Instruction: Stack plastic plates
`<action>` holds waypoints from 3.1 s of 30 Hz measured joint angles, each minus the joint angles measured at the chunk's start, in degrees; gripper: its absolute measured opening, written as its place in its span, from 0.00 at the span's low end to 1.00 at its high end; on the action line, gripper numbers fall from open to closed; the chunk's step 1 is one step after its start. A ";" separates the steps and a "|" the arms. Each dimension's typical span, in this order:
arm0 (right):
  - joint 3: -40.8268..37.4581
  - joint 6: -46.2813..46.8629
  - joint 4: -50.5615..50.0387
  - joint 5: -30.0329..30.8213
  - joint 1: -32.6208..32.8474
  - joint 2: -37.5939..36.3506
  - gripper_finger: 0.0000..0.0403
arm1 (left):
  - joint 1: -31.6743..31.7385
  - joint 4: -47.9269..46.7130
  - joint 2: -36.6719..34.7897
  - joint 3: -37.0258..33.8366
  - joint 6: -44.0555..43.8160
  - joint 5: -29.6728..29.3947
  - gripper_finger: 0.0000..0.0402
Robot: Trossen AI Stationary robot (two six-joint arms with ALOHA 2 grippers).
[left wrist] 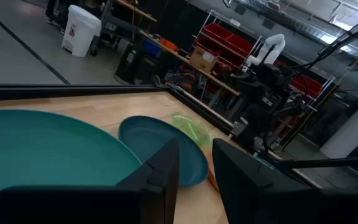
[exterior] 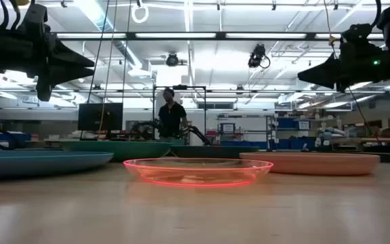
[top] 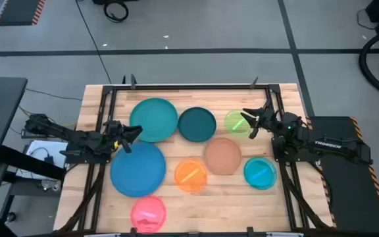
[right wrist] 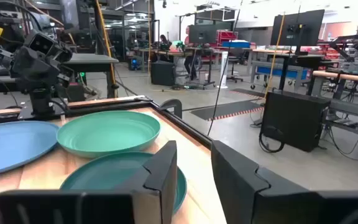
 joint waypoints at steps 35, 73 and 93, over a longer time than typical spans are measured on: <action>0.02 -0.02 0.02 0.00 0.02 0.02 0.27 | 0.00 -0.01 0.00 0.00 0.00 -0.01 0.26; 0.02 -0.02 0.02 0.00 0.02 0.00 0.27 | 0.00 -0.01 0.00 0.00 0.00 0.01 0.26; 0.02 -0.02 0.00 -0.01 0.02 0.02 0.27 | 1.11 11.12 0.00 0.00 2.04 -0.03 0.26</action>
